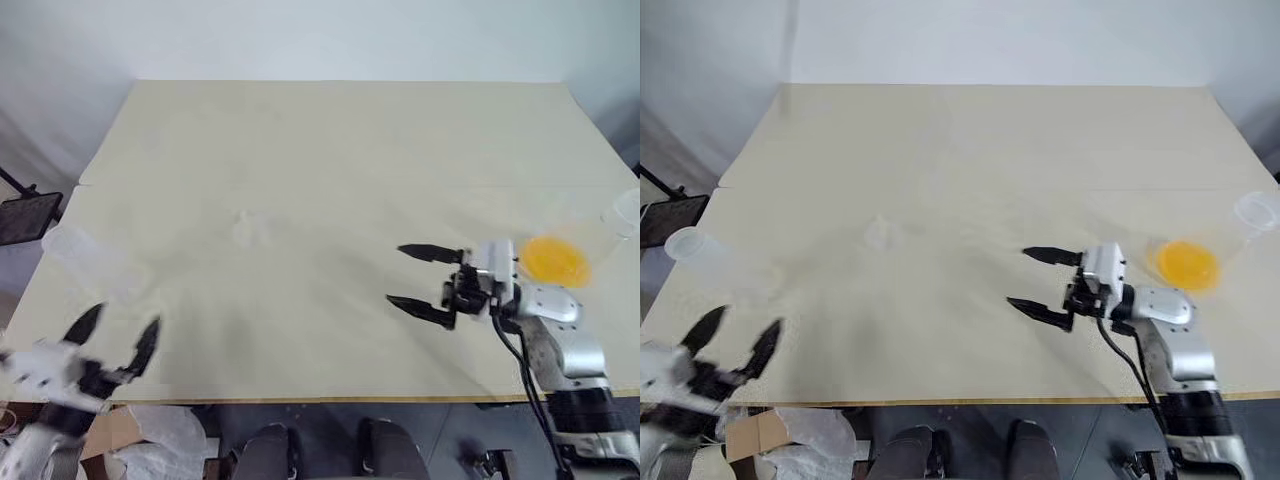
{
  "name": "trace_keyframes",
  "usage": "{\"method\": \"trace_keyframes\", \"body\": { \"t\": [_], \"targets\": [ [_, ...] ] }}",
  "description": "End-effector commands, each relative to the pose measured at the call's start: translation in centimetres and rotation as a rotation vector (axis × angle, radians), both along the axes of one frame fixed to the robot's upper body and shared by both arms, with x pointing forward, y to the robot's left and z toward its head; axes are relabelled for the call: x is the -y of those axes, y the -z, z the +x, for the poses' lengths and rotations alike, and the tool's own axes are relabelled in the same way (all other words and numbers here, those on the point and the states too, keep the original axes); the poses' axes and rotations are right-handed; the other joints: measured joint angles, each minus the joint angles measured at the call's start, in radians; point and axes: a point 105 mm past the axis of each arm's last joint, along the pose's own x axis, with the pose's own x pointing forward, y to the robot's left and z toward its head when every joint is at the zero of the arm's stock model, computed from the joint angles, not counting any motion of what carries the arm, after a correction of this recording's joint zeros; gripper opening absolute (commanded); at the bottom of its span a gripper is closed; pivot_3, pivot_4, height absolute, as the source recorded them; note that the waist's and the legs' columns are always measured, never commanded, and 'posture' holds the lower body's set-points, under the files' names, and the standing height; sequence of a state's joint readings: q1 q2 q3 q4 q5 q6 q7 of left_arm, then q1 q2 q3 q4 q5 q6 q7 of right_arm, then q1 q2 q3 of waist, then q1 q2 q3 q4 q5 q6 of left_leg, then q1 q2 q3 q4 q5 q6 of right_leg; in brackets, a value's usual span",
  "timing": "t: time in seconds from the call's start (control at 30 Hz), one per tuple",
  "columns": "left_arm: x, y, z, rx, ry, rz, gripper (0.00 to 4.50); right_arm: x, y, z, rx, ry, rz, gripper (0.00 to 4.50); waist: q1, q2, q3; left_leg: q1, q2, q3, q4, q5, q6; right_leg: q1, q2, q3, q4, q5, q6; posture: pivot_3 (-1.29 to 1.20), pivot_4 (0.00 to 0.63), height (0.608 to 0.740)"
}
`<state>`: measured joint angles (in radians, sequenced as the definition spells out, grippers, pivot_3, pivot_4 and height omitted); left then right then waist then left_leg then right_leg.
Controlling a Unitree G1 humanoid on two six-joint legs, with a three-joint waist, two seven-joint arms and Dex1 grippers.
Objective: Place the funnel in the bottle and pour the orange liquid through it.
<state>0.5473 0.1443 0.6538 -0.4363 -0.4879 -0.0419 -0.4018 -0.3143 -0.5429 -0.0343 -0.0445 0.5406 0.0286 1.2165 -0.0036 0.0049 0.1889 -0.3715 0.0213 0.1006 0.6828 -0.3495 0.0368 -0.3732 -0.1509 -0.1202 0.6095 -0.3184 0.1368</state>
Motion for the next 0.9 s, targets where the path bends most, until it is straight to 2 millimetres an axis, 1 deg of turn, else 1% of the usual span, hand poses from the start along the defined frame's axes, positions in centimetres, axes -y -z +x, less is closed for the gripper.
{"method": "trace_keyframes", "body": {
  "t": [0.03,0.07,0.13,0.23,0.37,0.47,0.53,0.6,0.7,0.8,0.9],
  "targets": [
    [-1.9,-0.8,-2.6,0.049,-0.170,-0.007,4.46,-1.3,-1.3,-0.6,0.045,-0.070,0.018,4.50,0.011,-0.002,0.000,0.000,0.000,-0.001,0.000,0.000,0.000,0.000,0.000,0.000,0.000,0.000,0.000,0.00,0.150,0.740],
    [-2.1,-0.7,-3.0,0.058,-0.209,-0.034,4.46,-1.8,-1.5,-0.5,0.051,-0.087,0.020,4.50,0.013,-0.002,0.000,-0.001,0.000,-0.003,0.001,0.000,0.000,-0.001,0.000,0.001,-0.001,0.000,0.000,0.00,0.150,0.740],
    [-2.2,-0.7,-3.3,0.067,-0.236,-0.053,4.46,-2.4,-1.6,-0.5,0.062,-0.116,0.018,4.50,0.018,-0.002,0.000,-0.001,0.000,-0.003,0.001,-0.001,-0.001,0.000,0.000,0.002,-0.003,0.000,0.000,0.00,0.150,0.740],
    [-2.2,-1.1,-2.7,0.081,-0.237,-0.055,4.46,-2.7,-1.6,-0.4,0.065,-0.126,0.013,4.50,0.019,-0.003,-0.001,-0.001,0.000,-0.002,0.001,-0.001,-0.001,-0.001,0.000,0.003,-0.003,0.000,-0.001,0.00,0.150,0.740],
    [-2.5,-2.6,-0.6,0.123,-0.207,-0.064,4.46,-2.3,-1.2,0.0,0.057,-0.109,0.001,4.50,0.022,-0.003,-0.001,-0.001,0.000,-0.002,0.001,-0.001,-0.001,-0.001,0.000,0.003,-0.003,0.000,-0.001,0.00,0.150,0.740],
    [-2.8,-4.0,2.0,0.125,-0.166,-0.057,4.46,-2.3,-1.2,0.1,0.056,-0.101,0.002,4.50,0.018,-0.003,-0.001,-0.001,0.000,-0.001,0.001,-0.001,-0.001,-0.001,0.001,0.002,0.000,0.000,-0.001,0.00,0.150,0.740],
    [-3.0,-5.2,3.5,0.135,-0.149,-0.048,4.46,-2.4,-1.2,0.1,0.058,-0.100,0.005,4.50,0.017,-0.003,-0.001,-0.001,0.000,-0.001,0.001,-0.001,-0.001,-0.001,0.001,0.000,0.002,0.000,-0.001,0.00,0.150,0.740],
    [-3.1,-5.8,4.8,0.104,-0.119,-0.031,4.46,-2.6,-1.3,0.0,0.065,-0.102,0.006,4.50,0.013,-0.003,-0.001,0.000,0.000,-0.001,0.001,-0.001,-0.001,-0.001,0.002,-0.002,0.003,0.000,-0.001,0.00,0.150,0.740],
    [-3.1,-6.7,6.3,0.076,-0.053,-0.037,4.46,-3.3,-2.0,-0.5,0.082,-0.108,0.040,4.50,0.001,-0.003,-0.001,0.000,0.000,-0.001,0.001,-0.001,-0.001,-0.001,0.002,-0.005,0.004,0.000,-0.001,0.00,0.150,0.740],
    [-3.1,-6.8,7.5,0.036,-0.003,-0.053,4.46,-3.9,-2.3,-0.9,0.088,-0.114,0.055,4.50,-0.005,-0.003,-0.001,0.000,0.000,-0.001,0.001,-0.001,-0.001,-0.001,0.002,-0.006,0.004,0.000,-0.001,0.00,0.150,0.740],
    [-4.0,-6.6,8.4,-0.005,-0.009,-0.036,4.46,-4.3,-2.8,-1.0,0.095,-0.104,0.091,4.50,-0.005,-0.003,-0.001,0.000,0.001,-0.001,0.001,-0.001,-0.002,-0.002,0.003,-0.007,0.005,0.000,-0.001,0.00,0.150,0.740]
  ]
}}
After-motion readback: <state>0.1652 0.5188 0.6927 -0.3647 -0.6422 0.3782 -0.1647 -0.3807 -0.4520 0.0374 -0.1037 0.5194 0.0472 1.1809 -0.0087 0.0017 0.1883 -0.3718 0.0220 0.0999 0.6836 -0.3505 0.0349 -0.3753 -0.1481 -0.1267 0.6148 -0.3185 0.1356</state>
